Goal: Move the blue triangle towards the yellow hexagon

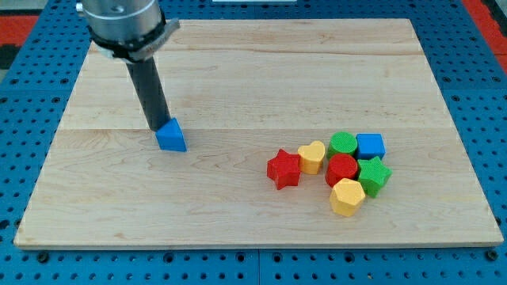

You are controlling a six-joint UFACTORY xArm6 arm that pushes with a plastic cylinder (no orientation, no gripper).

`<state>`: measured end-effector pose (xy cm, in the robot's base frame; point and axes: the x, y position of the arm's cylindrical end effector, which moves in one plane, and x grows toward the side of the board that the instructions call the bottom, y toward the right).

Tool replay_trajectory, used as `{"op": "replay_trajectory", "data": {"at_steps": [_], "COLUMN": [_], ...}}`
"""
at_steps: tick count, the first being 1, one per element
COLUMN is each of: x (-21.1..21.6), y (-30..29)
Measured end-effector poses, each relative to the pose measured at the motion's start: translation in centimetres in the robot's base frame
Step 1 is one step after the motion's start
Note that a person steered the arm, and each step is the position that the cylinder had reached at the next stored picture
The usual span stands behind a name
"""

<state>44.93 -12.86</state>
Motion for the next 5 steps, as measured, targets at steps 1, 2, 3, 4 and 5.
{"op": "replay_trajectory", "data": {"at_steps": [1, 2, 3, 4, 5], "x": [4.9, 6.7, 9.0, 9.9, 11.6], "y": [1.3, 5.6, 7.1, 11.2, 14.5]}}
